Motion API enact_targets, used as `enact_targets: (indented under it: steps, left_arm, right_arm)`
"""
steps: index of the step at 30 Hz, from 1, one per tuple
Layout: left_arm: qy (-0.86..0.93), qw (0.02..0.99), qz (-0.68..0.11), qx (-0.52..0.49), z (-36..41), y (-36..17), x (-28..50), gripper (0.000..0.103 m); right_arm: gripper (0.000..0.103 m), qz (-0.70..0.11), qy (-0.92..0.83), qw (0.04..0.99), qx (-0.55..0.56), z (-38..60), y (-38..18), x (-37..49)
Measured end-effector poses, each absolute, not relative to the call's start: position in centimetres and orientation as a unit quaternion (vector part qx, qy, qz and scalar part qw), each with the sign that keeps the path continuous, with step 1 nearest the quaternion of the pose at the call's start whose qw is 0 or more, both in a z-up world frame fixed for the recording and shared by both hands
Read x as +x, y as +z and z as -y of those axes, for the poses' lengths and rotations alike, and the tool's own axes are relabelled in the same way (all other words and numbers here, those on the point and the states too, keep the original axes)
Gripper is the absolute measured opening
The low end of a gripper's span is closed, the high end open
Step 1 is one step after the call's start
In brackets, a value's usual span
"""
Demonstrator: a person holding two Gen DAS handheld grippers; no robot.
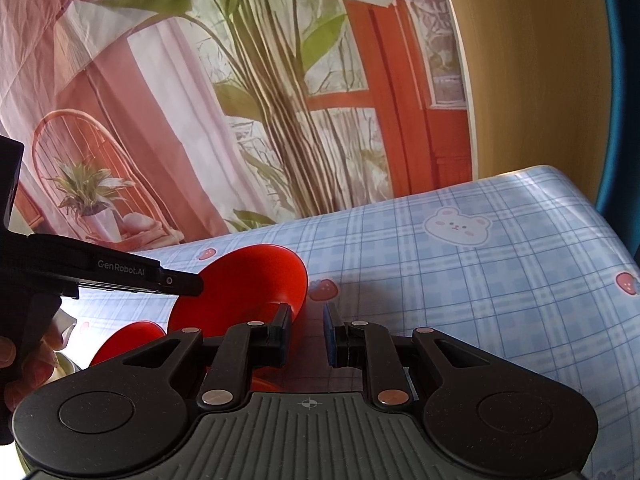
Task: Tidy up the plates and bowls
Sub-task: 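Move the left tool to a red bowl and grasp its rim, then lift the red bowl with the left tool and lower it into another red bowl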
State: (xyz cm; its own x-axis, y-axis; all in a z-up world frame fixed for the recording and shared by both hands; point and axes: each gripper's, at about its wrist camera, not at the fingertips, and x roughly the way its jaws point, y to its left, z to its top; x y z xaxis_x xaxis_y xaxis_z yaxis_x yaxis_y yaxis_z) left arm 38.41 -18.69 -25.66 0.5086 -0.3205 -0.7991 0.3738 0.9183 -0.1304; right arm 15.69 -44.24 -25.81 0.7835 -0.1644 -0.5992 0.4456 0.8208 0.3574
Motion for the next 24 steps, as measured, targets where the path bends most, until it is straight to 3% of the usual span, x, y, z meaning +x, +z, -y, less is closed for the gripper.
enact_targets:
  steps: [11, 24]
  left_arm:
    - [-0.231, 0.863, -0.447, 0.039, 19.2, -25.8, 37.3, 0.014]
    - [-0.246, 0.878, -0.410, 0.035, 18.5, -22.0, 34.9, 0.014]
  right_arm:
    - [0.017, -0.286, -0.156, 0.908, 0.263, 44.2, -26.0, 16.0]
    - [0.015, -0.260, -0.167, 0.916, 0.256, 43.2, -23.3, 14.8]
